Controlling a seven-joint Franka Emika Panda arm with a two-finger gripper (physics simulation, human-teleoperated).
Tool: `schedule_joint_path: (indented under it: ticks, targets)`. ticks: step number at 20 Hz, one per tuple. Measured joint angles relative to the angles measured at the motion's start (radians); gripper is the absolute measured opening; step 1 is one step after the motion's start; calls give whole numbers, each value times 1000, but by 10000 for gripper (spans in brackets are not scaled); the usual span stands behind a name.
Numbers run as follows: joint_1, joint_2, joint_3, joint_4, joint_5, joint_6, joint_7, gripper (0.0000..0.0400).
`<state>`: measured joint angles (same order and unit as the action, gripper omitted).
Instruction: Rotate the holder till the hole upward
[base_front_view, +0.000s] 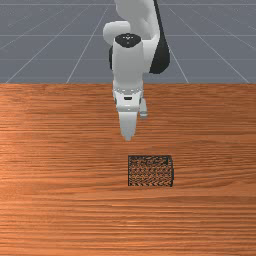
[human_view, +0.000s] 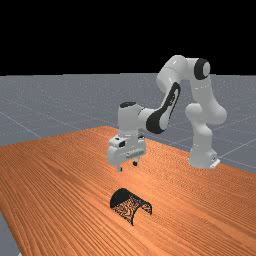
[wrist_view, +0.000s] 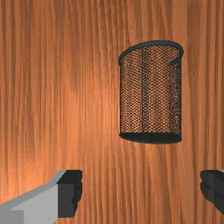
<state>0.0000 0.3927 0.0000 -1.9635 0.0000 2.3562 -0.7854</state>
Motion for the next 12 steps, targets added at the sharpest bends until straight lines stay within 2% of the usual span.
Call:
schedule_joint_path:
  ticks: [1, 2, 3, 4, 7, 12]
  targets:
    - [0, 0, 0, 0, 0, 0, 0, 243]
    - [0, 0, 0, 0, 0, 0, 0, 148]
    - [0, 0, 0, 0, 0, 0, 0, 90]
    - [0, 0, 0, 0, 0, 0, 0, 54]
    - [0, -4, 0, -5, 0, 12, 0, 12]
    - [5, 1, -2, 7, -6, -4, 9, 1]
